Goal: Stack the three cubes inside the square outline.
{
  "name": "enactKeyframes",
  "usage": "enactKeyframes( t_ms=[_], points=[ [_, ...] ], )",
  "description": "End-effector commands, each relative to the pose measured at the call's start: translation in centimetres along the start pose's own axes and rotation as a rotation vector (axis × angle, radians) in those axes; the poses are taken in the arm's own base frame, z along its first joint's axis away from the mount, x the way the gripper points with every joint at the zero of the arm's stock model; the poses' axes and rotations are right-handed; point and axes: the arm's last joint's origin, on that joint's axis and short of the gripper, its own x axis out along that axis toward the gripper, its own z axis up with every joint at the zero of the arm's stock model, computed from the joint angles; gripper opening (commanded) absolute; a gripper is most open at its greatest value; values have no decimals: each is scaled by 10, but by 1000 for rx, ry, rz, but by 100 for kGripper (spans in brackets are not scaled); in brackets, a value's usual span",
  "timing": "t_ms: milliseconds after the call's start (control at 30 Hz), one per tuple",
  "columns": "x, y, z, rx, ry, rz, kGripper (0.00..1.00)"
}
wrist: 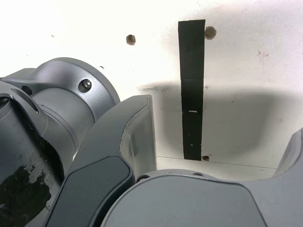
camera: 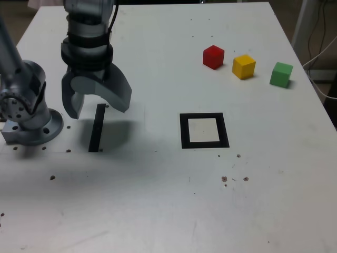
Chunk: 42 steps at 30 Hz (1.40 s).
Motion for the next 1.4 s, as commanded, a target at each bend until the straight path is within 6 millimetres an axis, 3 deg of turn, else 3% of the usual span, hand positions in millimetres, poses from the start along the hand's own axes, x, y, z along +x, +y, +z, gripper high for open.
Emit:
enactKeyframes(
  t_ms=[0, 633, 933, 1133, 1367],
  points=[
    [-1, 0, 0, -4, 1, -1, 100],
    [-3, 0, 1, -9, -5, -1, 100],
    [-13, 8, 22, -6, -7, -6, 99],
    [-24, 26, 43, -12, -23, -18, 99],
    [-35, 63, 63, -38, -48, -3, 100]
  ],
)
